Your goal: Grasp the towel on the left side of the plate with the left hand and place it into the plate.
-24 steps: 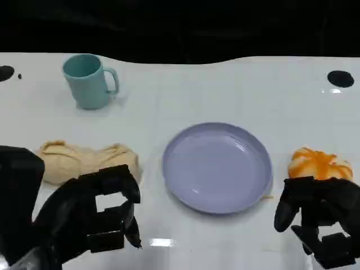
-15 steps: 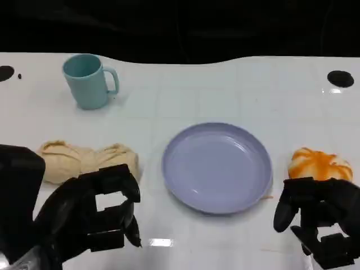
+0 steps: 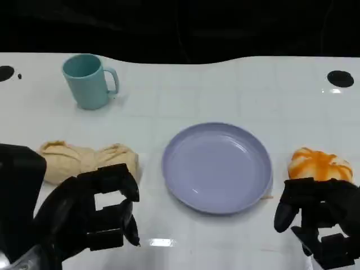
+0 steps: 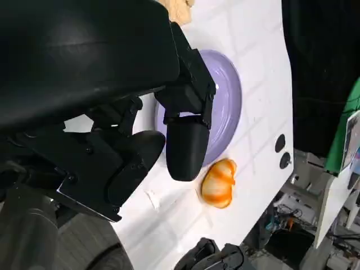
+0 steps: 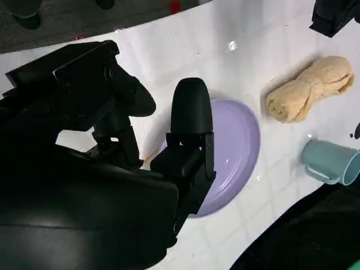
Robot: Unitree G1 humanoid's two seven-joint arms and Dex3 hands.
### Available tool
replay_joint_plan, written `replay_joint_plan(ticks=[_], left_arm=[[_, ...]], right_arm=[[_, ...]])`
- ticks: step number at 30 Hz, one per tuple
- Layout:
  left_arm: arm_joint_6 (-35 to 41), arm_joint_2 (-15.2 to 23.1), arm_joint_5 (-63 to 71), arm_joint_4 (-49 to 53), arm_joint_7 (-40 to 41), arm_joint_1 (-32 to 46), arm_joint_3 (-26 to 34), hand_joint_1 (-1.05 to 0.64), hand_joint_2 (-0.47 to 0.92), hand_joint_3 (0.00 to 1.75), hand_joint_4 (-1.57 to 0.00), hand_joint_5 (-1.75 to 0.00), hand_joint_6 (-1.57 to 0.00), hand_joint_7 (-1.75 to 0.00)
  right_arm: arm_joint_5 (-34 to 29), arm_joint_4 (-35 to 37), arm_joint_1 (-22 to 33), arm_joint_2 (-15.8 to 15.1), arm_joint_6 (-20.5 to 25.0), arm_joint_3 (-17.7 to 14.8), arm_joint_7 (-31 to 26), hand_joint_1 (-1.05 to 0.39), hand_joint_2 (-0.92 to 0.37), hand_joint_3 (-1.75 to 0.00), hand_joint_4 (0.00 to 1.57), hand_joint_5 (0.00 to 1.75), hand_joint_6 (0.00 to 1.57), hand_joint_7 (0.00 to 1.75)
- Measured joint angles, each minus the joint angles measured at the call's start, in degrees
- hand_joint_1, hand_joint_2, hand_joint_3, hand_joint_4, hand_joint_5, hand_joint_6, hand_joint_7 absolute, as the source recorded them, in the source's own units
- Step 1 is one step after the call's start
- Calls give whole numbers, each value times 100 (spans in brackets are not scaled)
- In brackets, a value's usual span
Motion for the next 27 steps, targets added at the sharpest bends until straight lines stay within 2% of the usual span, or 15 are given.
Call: replay_joint_plan(ticks=[7, 11, 14, 17, 18, 20, 21, 27], left_arm=[[-1, 21, 26, -3, -3, -2, 2, -6, 53, 133, -81, -175, -72, -164], [-2, 19, 59, -13, 76, -2, 15, -4, 55, 126, -71, -168, -70, -145], [-70, 21, 260, -37, 174, 0, 7, -9, 52, 115, -64, -147, -64, -112], [-547, 190, 715, -42, 155, 12, -137, -16, 62, 90, -53, -129, -57, -80], [-779, 289, 883, -32, 94, 21, -197, -19, 72, 70, -49, -116, -57, -60], [-1249, 524, 1166, 16, -110, 25, -305, -21, 84, 47, -47, -103, -59, -39], [-1473, 637, 1293, 48, -215, 25, -353, -23, 89, 36, -40, -94, -55, -28], [-2485, 1166, 2167, 286, -557, -15, -572, -36, 92, 22, -19, -75, -40, -11]], right_arm=[[-11, 1, -17, 0, -5, 4, 0, 3, -60, -105, 69, 175, 67, 149], [-17, 1, -20, 3, -9, 23, -5, 3, -60, -105, 69, 175, 67, 149], [-22, 0, -31, 12, -8, 54, -37, 3, -60, -105, 69, 174, 67, 149], [-34, -3, -49, 22, -8, 108, -71, 3, -60, -105, 69, 175, 67, 148], [-44, -10, -57, 26, -1, 132, -82, 3, -60, -105, 69, 175, 67, 148], [-55, -38, -79, 45, 34, 193, -103, 4, -60, -105, 70, 175, 67, 149], [-58, -54, -91, 53, 51, 221, -114, 4, -60, -105, 70, 175, 67, 149], [-121, -65, -123, 57, 28, 254, -138, 3, -60, -105, 69, 175, 67, 148]])
